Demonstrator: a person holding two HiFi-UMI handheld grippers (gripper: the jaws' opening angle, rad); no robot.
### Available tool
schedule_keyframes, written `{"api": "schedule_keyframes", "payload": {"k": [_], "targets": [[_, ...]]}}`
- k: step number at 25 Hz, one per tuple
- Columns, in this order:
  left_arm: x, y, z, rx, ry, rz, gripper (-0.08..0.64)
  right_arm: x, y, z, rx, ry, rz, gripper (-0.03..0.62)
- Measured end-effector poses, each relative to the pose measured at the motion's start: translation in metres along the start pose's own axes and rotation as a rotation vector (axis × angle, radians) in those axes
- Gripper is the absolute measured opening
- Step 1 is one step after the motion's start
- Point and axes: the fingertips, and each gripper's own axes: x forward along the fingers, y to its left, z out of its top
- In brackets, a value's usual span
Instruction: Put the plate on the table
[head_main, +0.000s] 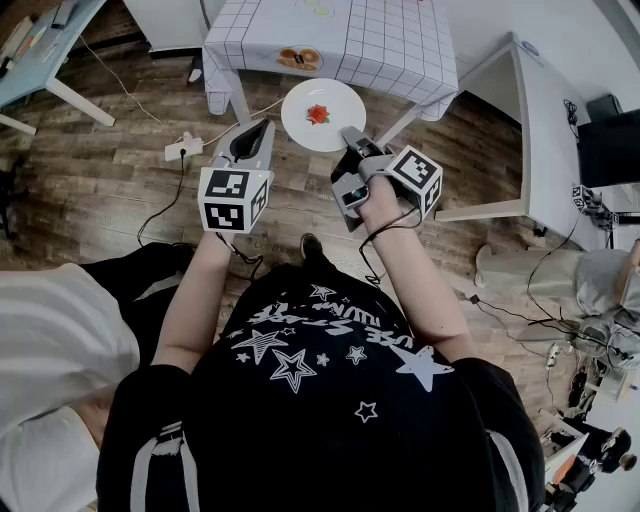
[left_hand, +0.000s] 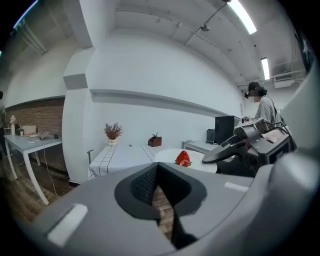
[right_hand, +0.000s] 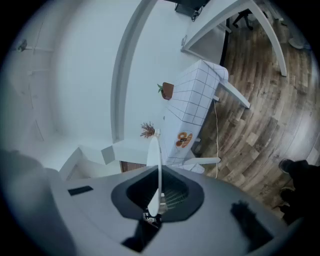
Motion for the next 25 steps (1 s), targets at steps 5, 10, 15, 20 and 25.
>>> {"api": "schedule_keyframes", "payload": {"k": [5,10,15,20,25], "targets": [[0.007,0.002,-0.002,-0.01,-0.003,0.008,0.009,0.002,-0.003,0.005,-0.008,0.015,0.0,0.02],[0.011,0.001,0.0,-0.012,0.0,0.019,0.009,0.006,-0.002,0.013,-0.02,0.023,0.001,0.02],[0.005,0.0,-0.003,-0.012,-0.009,0.031,0.009,0.008,-0.001,0.007,-0.027,0.038,0.015,0.02],[-0.005,0.001,-0.007,-0.005,-0.018,0.045,0.009,0.006,-0.002,0.001,-0.038,0.039,0.023,0.02],[0.012,0.001,0.003,-0.005,-0.009,0.067,0.009,0.015,-0.002,0.025,-0.03,0.043,0.011,0.02]]}}
